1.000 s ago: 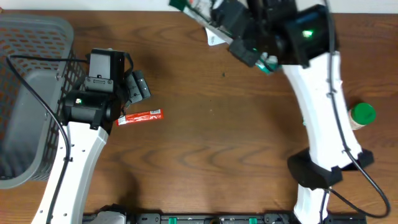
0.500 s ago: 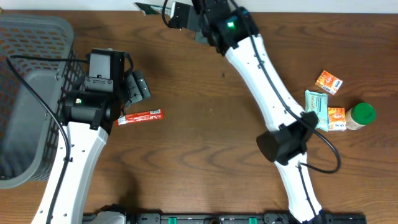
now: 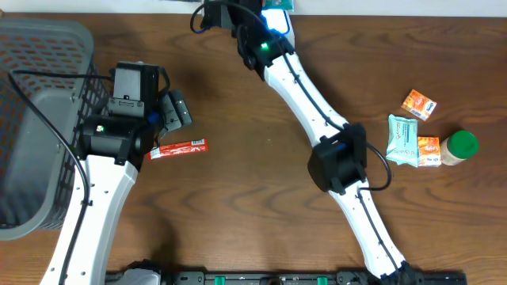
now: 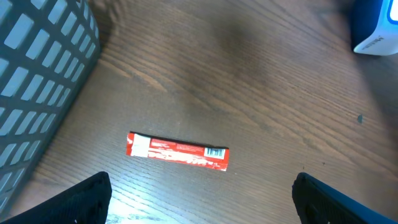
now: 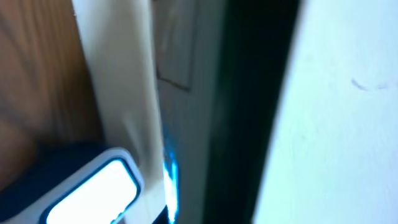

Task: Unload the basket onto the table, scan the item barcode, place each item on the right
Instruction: 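Lift the gloves pack and hold it against the white scanner, then carry the gloves pack right and set it beside the wipes pack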

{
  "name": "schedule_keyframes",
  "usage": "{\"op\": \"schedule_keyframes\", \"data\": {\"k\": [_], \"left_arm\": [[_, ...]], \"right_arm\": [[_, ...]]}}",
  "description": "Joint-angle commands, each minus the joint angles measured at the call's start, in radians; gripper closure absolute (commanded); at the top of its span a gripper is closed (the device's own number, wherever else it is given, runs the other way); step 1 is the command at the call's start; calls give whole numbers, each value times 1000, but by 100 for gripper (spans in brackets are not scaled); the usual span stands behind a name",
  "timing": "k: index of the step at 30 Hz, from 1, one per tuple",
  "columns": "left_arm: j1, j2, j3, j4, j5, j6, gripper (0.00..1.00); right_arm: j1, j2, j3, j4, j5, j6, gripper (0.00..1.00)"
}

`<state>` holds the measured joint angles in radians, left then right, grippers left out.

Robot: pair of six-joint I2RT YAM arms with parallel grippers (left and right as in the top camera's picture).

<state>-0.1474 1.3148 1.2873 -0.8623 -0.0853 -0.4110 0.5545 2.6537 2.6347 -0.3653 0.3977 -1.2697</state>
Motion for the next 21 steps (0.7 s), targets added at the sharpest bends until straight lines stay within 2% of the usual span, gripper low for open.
{"op": "schedule_keyframes", "data": {"k": [1, 11, 21], "left_arm": [[2, -2, 13, 0, -13, 13, 7], [2, -2, 13, 0, -13, 13, 7], [2, -2, 13, 0, -13, 13, 7]], "right_arm": [[-19, 53, 14, 24, -23, -14, 99], [-58, 81, 7, -87, -223, 248, 99], [-63, 81, 7, -153, -231, 273, 99]]}}
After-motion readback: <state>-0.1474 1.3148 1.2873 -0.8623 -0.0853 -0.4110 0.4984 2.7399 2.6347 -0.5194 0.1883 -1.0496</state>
